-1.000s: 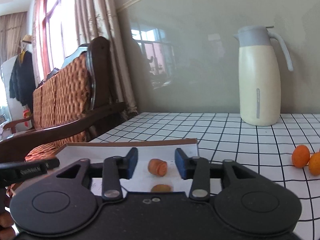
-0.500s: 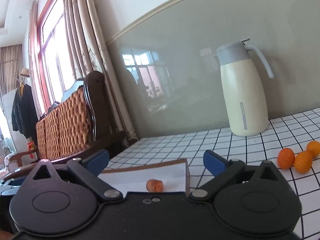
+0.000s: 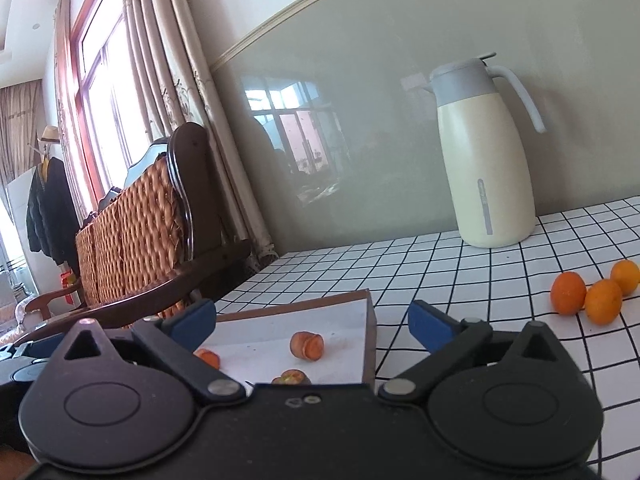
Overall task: Organize fruits
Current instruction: 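Move both grippers back toward the remaining oranges and kumquats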
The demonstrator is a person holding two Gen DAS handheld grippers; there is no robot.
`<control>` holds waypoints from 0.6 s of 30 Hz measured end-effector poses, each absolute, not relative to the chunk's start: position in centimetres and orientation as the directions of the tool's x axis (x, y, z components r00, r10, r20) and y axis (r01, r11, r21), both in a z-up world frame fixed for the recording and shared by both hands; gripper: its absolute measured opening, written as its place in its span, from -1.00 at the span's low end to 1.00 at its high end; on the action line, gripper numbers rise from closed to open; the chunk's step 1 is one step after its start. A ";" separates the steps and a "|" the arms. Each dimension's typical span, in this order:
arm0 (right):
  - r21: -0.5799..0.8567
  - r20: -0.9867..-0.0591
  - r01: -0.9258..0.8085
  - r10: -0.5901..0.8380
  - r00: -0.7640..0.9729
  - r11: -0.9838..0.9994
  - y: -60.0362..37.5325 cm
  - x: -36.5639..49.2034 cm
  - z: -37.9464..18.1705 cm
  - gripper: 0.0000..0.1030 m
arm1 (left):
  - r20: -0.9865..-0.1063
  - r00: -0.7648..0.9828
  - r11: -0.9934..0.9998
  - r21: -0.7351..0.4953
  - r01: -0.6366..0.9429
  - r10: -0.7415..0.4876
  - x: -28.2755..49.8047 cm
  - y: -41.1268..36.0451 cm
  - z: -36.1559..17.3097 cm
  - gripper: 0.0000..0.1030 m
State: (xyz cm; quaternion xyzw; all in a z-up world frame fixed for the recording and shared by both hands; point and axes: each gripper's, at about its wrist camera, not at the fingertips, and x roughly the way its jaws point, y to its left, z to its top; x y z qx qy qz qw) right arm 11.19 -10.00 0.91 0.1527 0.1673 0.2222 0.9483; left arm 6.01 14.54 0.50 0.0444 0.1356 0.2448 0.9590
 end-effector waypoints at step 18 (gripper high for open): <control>0.359 -0.289 -0.382 0.490 0.822 0.852 -11.5 10.1 1.1 0.88 | -0.260 0.856 0.895 0.102 -0.435 0.446 6.1 13.4 0.9 1.00</control>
